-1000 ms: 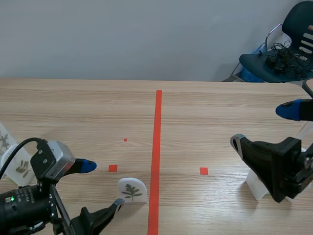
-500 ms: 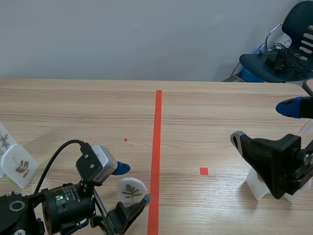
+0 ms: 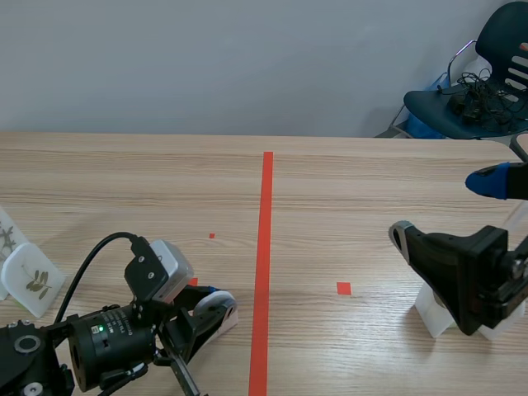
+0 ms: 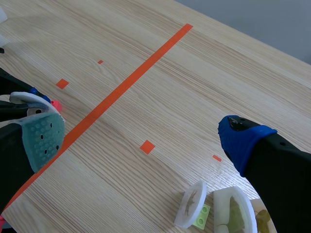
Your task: Do the leaf sorting experiment
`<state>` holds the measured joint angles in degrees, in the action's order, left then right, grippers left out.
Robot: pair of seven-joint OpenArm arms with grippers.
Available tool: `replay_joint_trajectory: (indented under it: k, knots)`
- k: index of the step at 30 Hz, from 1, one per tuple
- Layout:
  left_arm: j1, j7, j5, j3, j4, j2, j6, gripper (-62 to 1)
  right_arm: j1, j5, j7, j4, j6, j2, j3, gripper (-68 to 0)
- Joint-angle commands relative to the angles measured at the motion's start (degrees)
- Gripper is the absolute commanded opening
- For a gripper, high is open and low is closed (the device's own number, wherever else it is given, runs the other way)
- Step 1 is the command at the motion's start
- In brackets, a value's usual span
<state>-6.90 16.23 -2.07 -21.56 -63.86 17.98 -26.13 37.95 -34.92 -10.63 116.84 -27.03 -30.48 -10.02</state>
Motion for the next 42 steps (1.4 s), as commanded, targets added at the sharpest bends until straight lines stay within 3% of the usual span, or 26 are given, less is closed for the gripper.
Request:
replay_joint_trajectory:
  k: [1, 4, 8, 14, 19, 24, 34, 37, 42]
  knots:
    - [-0.22, 0.61, 1.18, 0.42, -2.05, 0.37, -0.35, -54.9, -0.63, -0.22, 0.44, 0.00, 0.20, -0.28, -0.04, 0.4]
    - [-2.03, -0.15, 3.45, 1.79, -6.23, 1.60, -1.86, -54.9, -0.63, -0.22, 0.44, 0.00, 0.20, -0.28, -0.04, 0.4]
    - [-7.63, -4.15, 9.62, 6.73, -15.08, 3.91, -2.32, -54.8, -0.63, -0.22, 0.44, 0.00, 0.20, -0.28, -0.04, 0.4]
    - [-17.77, -4.68, 17.40, 19.47, -20.85, 4.57, -1.77, -54.9, -0.63, -0.22, 0.44, 0.00, 0.20, -0.28, -0.04, 0.4]
    - [-20.00, -4.68, 19.06, 26.25, -18.34, 3.65, 3.06, -55.0, -0.66, -0.24, 0.46, 0.00, 0.20, -0.28, -0.04, 0.4]
    - [-17.70, -4.11, 22.71, 27.80, -11.91, 3.65, 6.40, -55.0, -0.66, -0.24, 0.48, 0.00, 0.20, -0.28, -0.04, 0.4]
    - [-11.93, -2.51, 22.91, 27.80, -1.27, 3.67, 7.19, -54.5, -0.66, -0.24, 0.46, 0.00, 0.20, -0.28, -0.04, 0.4]
    - [-11.98, -2.51, 22.88, 27.80, -1.29, 3.67, 7.13, -45.3, -0.66, -0.24, 0.46, 0.00, 0.20, -0.28, -0.04, 0.4]
    - [-12.00, -2.54, 22.88, 28.00, -1.62, 4.02, 6.80, -13.9, -0.66, -0.24, 0.46, 0.00, 0.20, -0.28, -0.04, 0.4]
